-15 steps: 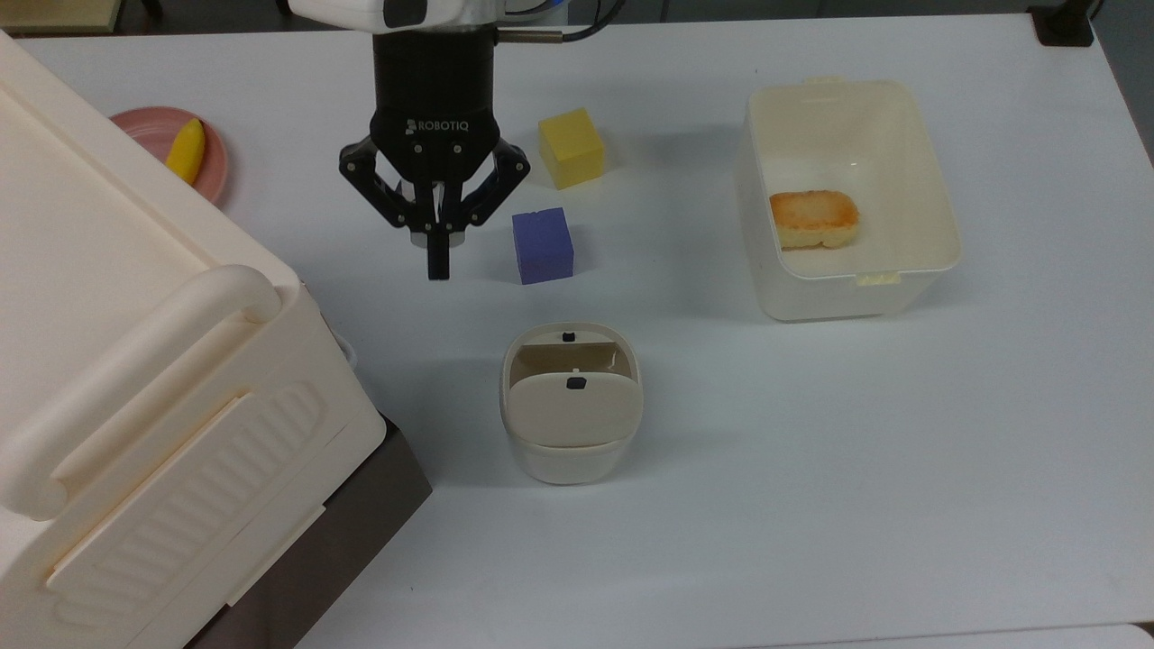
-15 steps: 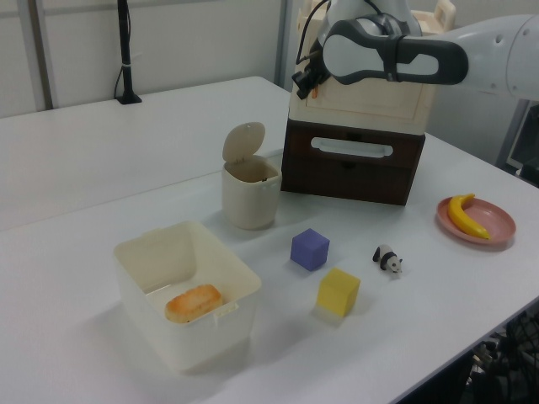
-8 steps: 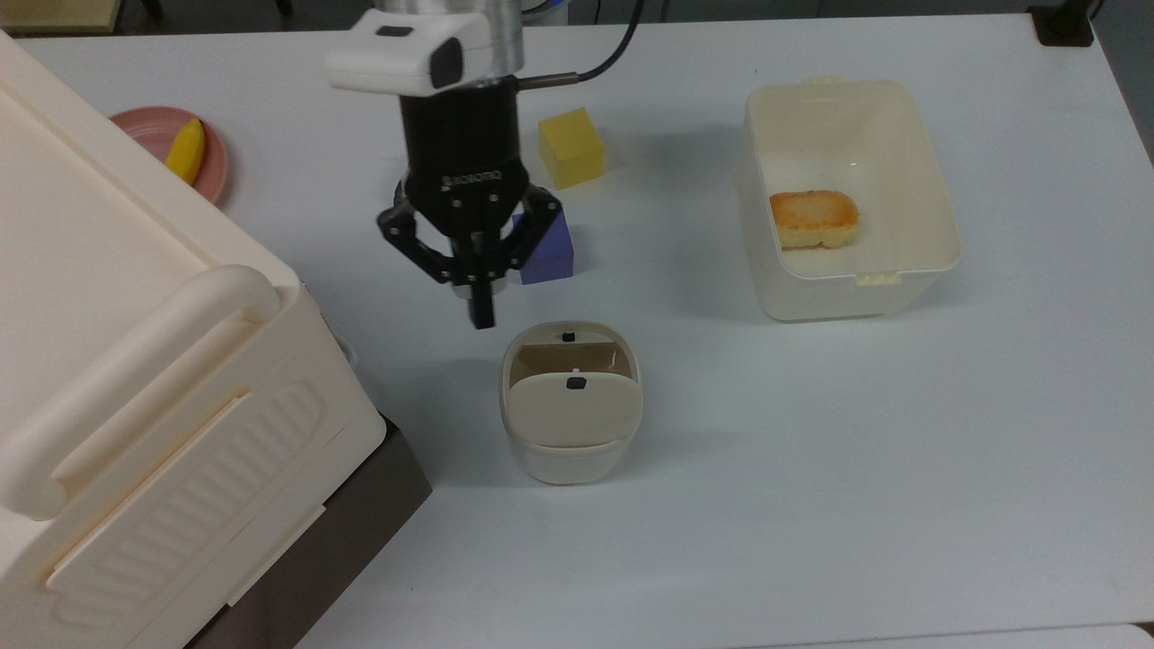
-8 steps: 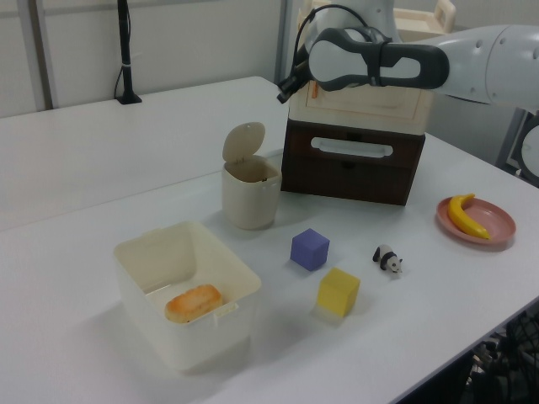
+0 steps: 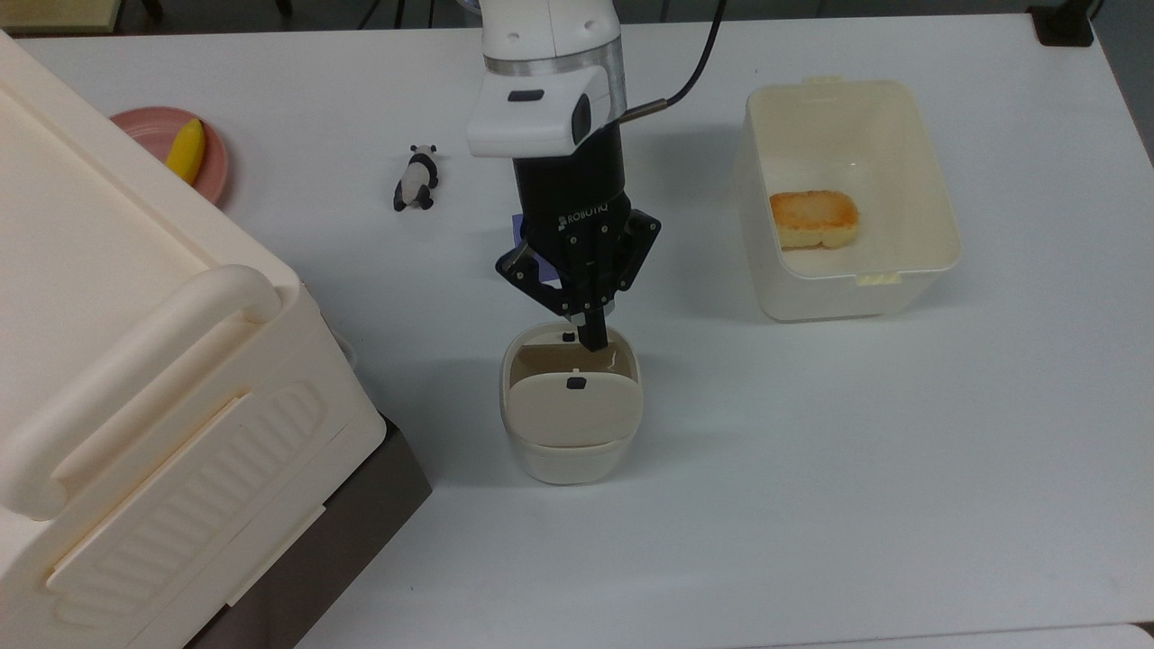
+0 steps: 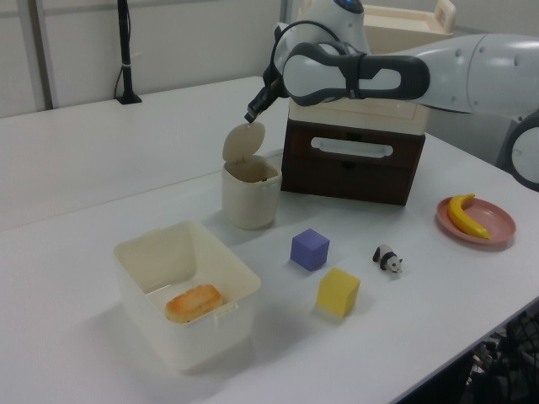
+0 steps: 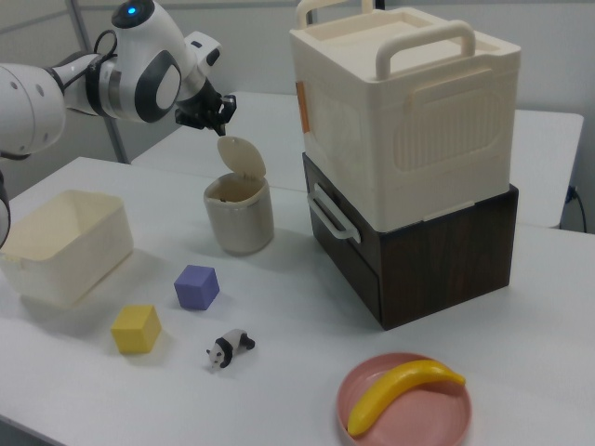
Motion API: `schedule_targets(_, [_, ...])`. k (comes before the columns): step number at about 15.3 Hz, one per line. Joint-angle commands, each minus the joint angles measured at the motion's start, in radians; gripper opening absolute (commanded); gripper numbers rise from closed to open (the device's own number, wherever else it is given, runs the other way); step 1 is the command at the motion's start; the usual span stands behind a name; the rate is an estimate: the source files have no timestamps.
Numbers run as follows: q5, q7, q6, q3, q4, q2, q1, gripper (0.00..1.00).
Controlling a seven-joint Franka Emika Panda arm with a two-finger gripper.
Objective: Close the trash can
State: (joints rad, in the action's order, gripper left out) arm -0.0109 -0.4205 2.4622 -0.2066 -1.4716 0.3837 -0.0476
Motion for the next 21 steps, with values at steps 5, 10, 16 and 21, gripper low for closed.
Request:
schedule_targets(5, [0.025, -0.066, 0.047, -0.027, 0.152, 0.109, -0.015, 0.0])
schedule_targets(10, [0.023, -0.084, 0.116, -0.025, 0.192, 0.173, -0.028, 0.0])
schedule_targets(16, [0.019, -0.083, 0.115, -0.025, 0.182, 0.189, -0.021, 0.0])
schedule_targets(21, [0.014, -0.063, 0.104, -0.023, 0.175, 0.187, -0.005, 0.0])
